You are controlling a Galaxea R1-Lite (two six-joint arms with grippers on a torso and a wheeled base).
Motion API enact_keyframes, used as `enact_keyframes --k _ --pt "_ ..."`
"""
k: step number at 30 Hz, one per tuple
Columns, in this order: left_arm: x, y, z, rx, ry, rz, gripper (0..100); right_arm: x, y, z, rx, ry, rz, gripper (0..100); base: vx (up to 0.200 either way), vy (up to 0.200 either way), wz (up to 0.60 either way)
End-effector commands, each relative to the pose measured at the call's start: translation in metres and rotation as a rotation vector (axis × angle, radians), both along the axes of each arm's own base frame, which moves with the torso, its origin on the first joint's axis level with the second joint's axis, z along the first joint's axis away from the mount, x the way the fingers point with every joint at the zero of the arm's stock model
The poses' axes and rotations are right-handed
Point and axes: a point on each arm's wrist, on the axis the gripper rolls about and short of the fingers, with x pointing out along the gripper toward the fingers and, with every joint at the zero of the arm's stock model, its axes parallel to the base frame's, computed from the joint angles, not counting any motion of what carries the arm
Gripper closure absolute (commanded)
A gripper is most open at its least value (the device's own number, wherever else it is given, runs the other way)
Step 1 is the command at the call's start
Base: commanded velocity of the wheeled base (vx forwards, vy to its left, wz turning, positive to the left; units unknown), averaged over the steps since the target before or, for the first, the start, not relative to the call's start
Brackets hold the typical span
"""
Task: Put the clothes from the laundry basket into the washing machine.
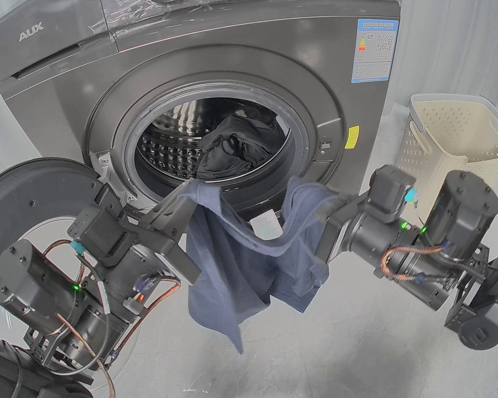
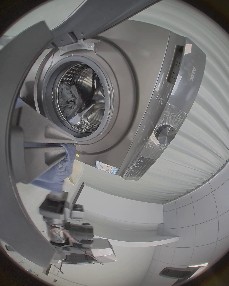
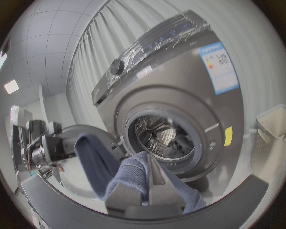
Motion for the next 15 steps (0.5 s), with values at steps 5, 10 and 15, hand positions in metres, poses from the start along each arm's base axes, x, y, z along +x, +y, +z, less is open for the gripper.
enact_keyframes --k 5,10,15 --pt "0.015 -0.018 0.011 -0.053 -0.035 -0.035 100 -0.002 0.028 -0.050 -0.109 0.114 0.069 0 0.000 0.000 0.00" --pt "0.023 -0.022 0.029 -0.096 -0.085 -0.023 100 -0.010 0.024 -0.070 -0.175 0.174 0.097 0 0.000 0.000 0.00" --pt "0.023 -0.022 0.030 -0.105 -0.086 -0.009 100 -0.035 0.012 -0.096 -0.281 0.262 0.154 0 0.000 0.000 0.00"
